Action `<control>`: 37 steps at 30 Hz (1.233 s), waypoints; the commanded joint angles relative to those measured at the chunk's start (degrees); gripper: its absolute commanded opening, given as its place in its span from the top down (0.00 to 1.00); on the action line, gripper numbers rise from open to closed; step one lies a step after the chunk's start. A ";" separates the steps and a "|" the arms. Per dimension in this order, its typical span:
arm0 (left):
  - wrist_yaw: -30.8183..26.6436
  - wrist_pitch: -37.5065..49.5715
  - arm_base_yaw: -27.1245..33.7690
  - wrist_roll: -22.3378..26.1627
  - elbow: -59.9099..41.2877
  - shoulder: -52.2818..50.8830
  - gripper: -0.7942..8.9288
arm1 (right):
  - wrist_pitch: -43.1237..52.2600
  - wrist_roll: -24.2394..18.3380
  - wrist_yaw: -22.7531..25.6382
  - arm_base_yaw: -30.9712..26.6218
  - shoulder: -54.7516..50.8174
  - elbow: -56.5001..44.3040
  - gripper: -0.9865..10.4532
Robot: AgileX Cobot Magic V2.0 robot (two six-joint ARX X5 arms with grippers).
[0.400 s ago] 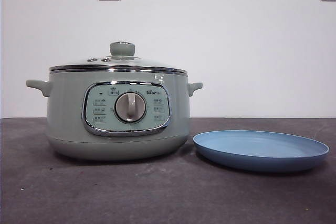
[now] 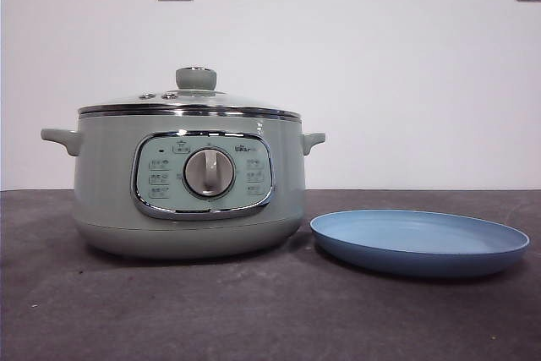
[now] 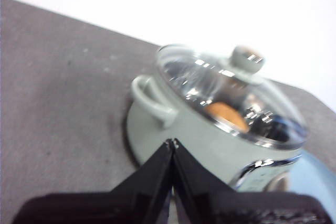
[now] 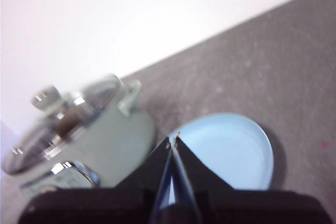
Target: Take the potato out from the steamer,put the potato on the plate,close the lid
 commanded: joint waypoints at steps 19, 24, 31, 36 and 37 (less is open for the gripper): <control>23.93 -22.12 0.04 21.14 28.17 26.18 0.93 | -42.53 -30.49 -20.06 0.98 36.02 42.71 0.92; 24.87 -29.05 0.04 25.27 32.11 28.83 0.93 | -50.34 -35.12 -21.05 2.84 41.27 49.03 0.92; 24.46 -29.03 0.04 25.62 33.05 28.83 0.63 | -50.16 -35.06 -21.05 3.21 42.69 49.96 0.84; 24.46 -28.70 0.04 25.59 33.05 28.83 0.31 | -50.10 -33.90 -20.98 3.21 42.71 49.96 0.36; 24.46 -28.46 0.04 25.59 33.05 28.83 0.31 | -50.12 -33.83 -20.98 3.21 42.71 49.96 0.34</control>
